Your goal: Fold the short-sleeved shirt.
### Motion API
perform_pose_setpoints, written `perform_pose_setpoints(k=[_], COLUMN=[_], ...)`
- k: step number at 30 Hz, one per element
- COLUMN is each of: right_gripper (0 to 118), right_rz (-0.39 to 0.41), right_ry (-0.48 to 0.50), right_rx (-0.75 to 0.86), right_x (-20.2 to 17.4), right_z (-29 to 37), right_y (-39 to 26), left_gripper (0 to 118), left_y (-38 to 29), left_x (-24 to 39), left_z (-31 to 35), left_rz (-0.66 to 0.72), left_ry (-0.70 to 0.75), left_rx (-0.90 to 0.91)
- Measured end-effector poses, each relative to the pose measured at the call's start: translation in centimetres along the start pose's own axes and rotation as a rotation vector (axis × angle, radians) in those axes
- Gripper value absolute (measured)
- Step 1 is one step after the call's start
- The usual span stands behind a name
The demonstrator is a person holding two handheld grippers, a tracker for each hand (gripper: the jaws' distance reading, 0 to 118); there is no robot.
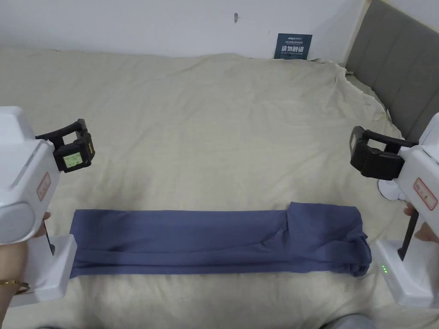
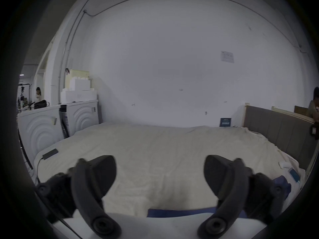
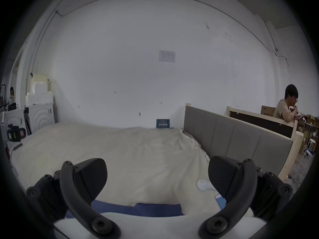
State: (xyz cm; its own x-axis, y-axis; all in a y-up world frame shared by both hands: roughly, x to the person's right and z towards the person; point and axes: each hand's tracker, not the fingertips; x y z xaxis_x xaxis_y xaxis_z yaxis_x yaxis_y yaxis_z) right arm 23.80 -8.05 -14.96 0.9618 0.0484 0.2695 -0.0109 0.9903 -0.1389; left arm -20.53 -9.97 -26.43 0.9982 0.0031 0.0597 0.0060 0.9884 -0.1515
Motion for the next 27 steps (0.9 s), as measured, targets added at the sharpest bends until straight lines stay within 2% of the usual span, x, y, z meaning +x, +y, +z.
perform_pose_setpoints(k=[2,3,4,5,6,7,9,20,23,25,26,27], right_gripper=[108,95,75,49,49,39,1,0,0,0,0,0], right_rz=[-0.02,-0.019,-0.016,-0.015,-0.017,-0.031,-0.041,-0.031,-0.028,-0.03,-0.027,-0.01], right_ry=[0.032,0.04,0.041,0.042,0.058,0.074,0.066,0.093,0.095,0.094,0.092,0.083], right_rx=[0.013,0.017,0.012,0.009,0.007,0.004,0.007,-0.017,-0.022,-0.027,-0.03,-0.034], right_x=[-0.6,-0.9,-1.2,-1.5,-1.7,-1.9,-2.4,-3.5,-3.6,-3.6,-3.6,-3.7], right_z=[0.3,0.4,0.3,0.4,0.4,0.4,0.4,-0.1,-0.2,-0.3,-0.4,-0.5], right_y=[0.0,-0.1,-0.2,-0.3,-0.4,-0.5,-0.7,-1.3,-1.3,-1.3,-1.3,-1.3], left_gripper=[49,24,10,1,1,0,0,0,0,17,35,66], left_y=[-0.2,-0.4,-0.6,-0.8,-1.1,-1.3,-1.5,-2.0,-1.8,-1.9,-1.7,-1.7], left_x=[0.3,0.5,0.7,0.8,0.9,0.9,0.9,0.3,-0.5,-1.7,-2.3,-3.1], left_z=[0.1,0.1,0.0,0.0,-0.1,0.0,0.0,-0.1,-1.0,-2.3,-3.0,-3.8], left_rz=[-0.002,-0.009,-0.017,-0.024,-0.026,-0.024,-0.019,0.013,0.064,0.145,0.186,0.237], left_ry=[-0.016,-0.02,-0.022,-0.028,-0.033,-0.034,-0.055,-0.091,-0.123,-0.184,-0.198,-0.223], left_rx=[-0.002,-0.003,-0.007,-0.012,-0.015,-0.02,-0.033,-0.067,-0.124,-0.185,-0.245,-0.287])
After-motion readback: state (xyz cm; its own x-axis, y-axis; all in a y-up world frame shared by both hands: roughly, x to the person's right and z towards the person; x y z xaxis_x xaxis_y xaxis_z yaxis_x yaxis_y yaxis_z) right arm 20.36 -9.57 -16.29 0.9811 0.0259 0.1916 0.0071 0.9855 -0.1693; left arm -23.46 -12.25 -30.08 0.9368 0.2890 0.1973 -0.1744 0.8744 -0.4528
